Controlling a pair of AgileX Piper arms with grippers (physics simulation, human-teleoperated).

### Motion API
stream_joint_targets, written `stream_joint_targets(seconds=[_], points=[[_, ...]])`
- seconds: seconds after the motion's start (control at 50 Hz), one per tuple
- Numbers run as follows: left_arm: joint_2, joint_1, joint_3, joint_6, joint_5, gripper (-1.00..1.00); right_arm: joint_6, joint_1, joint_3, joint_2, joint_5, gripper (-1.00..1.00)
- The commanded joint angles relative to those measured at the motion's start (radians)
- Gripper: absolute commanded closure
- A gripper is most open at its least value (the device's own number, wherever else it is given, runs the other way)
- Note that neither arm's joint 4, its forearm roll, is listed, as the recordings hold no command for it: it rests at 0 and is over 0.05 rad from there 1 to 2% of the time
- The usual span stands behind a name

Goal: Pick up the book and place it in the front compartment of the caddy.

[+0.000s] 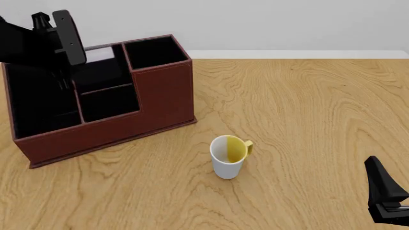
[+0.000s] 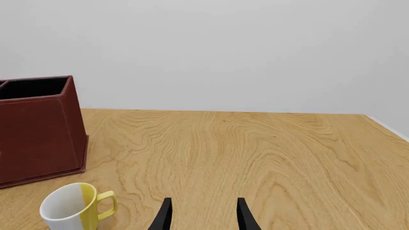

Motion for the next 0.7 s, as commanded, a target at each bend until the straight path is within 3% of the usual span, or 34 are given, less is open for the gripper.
stream_joint_targets(seconds=[0.02,0.7], points=[[0.019,-0.006,-0.005,0.019,-0.045,1.0,0.0,0.0,0.0,0.0,0.0,-1.0],[0.123,0.028,0.007,0.056,-0.144,1.0,0.0,0.0,0.0,0.0,0.0,-1.0]])
